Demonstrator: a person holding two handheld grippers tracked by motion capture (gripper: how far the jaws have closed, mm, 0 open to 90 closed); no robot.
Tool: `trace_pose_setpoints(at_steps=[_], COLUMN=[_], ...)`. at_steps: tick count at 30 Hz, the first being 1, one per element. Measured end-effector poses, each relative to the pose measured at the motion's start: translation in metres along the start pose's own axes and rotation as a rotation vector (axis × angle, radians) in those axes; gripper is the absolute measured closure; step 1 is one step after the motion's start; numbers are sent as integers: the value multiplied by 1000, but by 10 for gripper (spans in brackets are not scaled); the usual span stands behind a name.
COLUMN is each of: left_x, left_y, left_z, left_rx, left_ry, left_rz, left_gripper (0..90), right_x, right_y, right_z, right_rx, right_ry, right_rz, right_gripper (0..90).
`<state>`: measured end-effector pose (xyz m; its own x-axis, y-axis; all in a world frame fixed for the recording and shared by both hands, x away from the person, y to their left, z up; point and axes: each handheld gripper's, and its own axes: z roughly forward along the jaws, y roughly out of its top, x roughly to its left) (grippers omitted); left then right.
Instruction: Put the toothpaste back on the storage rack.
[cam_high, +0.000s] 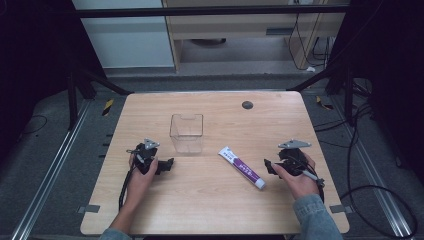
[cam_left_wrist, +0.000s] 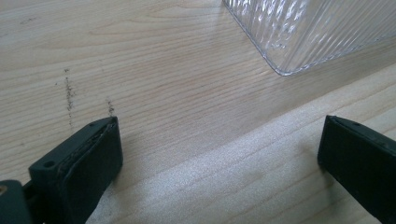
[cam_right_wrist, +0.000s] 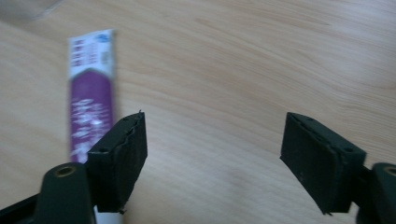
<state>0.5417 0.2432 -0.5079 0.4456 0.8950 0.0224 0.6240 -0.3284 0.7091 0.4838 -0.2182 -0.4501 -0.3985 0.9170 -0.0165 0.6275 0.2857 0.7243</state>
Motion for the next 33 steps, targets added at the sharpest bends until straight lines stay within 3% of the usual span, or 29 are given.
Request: trace_pose_setpoints(at_steps=[3, 9, 12, 16, 17, 24, 33], left_x=[0, 0, 0, 0, 1, 1, 1], left_y=[0, 0, 0, 1, 1, 1, 1], left_z=[0, 0, 1, 1, 1, 1, 2], left_rx=[-1, -1, -4, -2, -3, -3, -2], left_ry=[-1, -1, -2, -3, -3, -3, -5], left_rz=[-1, -2, -4, -1, 0, 0, 2], left_gripper=[0, 0, 0, 0, 0, 0, 0], right_x=[16, 34, 48, 61, 61, 77, 82], right_y=[3, 14, 25, 39, 39, 55, 61], right_z=[-5, 0, 13, 30, 30, 72, 90], right_rx=[37, 73, 127, 159, 159, 265, 328], right_ry=[66, 127, 153, 188, 188, 198, 201], right_rz=[-57, -110, -170, -194, -194, -239, -236], right_gripper=[284, 360, 383, 409, 409, 383, 389])
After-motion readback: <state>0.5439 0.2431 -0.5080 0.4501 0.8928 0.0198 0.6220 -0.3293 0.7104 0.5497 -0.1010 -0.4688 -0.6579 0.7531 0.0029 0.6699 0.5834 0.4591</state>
